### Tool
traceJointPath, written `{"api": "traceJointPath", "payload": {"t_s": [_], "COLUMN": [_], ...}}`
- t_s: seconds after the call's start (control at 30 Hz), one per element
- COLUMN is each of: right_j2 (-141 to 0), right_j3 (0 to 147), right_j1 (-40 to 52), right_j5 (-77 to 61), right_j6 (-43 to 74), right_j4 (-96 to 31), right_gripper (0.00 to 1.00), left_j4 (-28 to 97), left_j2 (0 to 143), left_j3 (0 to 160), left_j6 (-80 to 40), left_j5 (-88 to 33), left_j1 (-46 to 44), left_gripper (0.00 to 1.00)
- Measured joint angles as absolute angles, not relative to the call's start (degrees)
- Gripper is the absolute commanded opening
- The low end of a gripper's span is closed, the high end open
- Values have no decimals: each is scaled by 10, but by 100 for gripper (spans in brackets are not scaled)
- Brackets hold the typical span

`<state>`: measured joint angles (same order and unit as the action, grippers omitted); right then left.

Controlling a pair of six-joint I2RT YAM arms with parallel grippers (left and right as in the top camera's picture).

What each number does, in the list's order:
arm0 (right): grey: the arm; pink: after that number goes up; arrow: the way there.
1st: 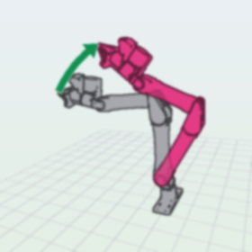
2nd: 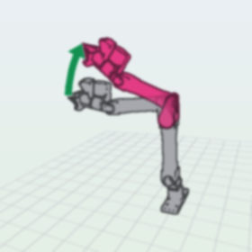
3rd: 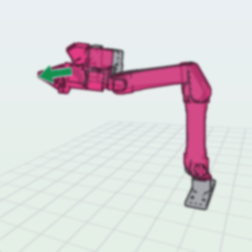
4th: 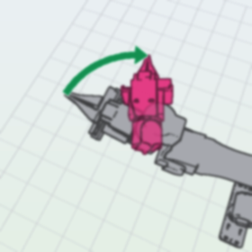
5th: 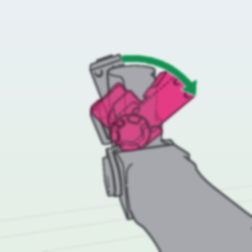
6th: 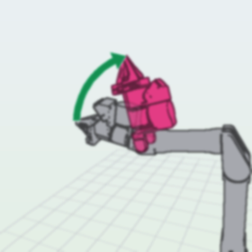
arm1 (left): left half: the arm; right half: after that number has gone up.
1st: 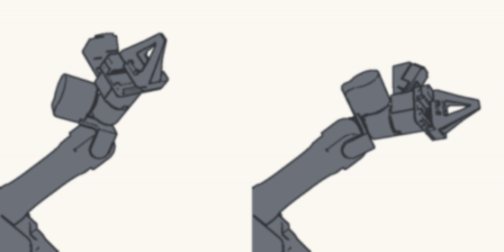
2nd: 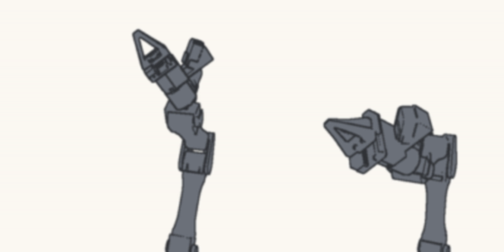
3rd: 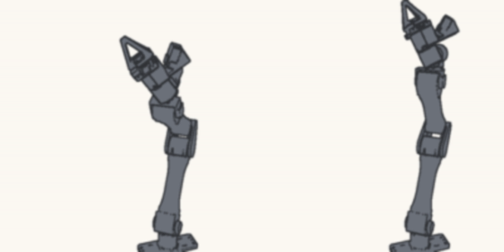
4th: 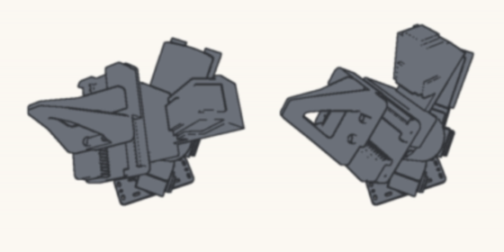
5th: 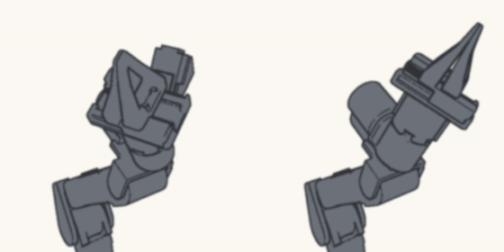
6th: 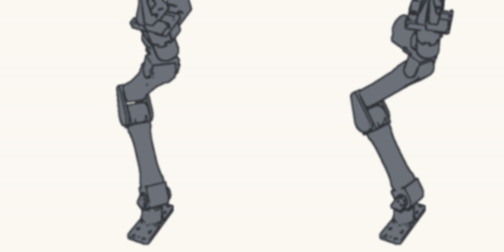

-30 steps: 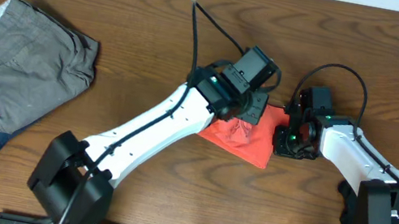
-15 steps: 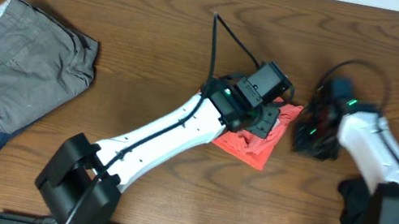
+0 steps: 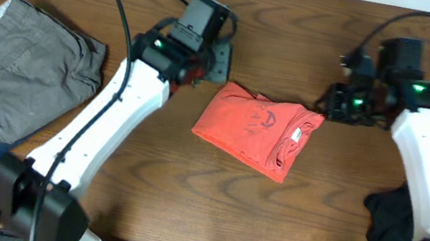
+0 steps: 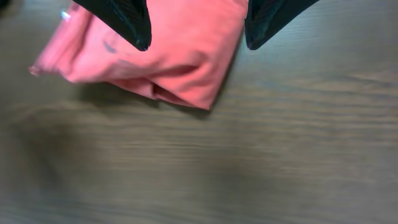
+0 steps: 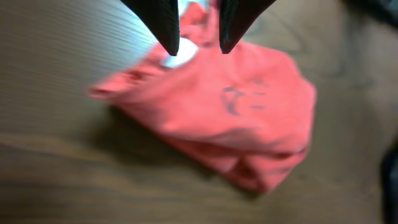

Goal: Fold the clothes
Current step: 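Rotate and square the folded t-shirt bundle with both grippers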

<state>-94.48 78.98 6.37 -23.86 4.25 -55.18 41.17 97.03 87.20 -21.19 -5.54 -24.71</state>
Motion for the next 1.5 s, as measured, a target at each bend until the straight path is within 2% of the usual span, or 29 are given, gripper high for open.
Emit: {"api": "traceJointPath", "payload": {"t_s": [0.27, 0.63, 0.8, 1.1, 1.27, 1.43, 1.5], "right_j2": [-1025, -1057, -1057, -1050, -1050, -1049, -1042], "right_j3": [754, 643, 624, 622, 639, 695, 718], "right_j1": [142, 157, 157, 146, 119, 106, 106], "right_j5": [-275, -221, -176, -58, 0, 17, -22], "right_j6": [36, 45, 54, 65, 61, 60, 60], "right_j4": [-551, -534, -492, -386, -388, -467, -485], "right_gripper": [18, 20, 26, 39, 44, 44, 43], "left_j4": [413, 406, 430, 642, 652, 547, 486], "left_j2": [1075, 1201, 1214, 1214, 1208, 1145, 1107], "left_j3": [871, 871, 872, 874, 873, 870, 871], "left_j6": [-212, -212, -212, -252, -289, -300, -298], "left_j5": [-88, -102, -104, -126, -145, -138, -127], "left_j1": [-252, -273, -272, -273, -272, -263, -260], "left_gripper": [50, 50, 50, 50, 51, 70, 70]}}
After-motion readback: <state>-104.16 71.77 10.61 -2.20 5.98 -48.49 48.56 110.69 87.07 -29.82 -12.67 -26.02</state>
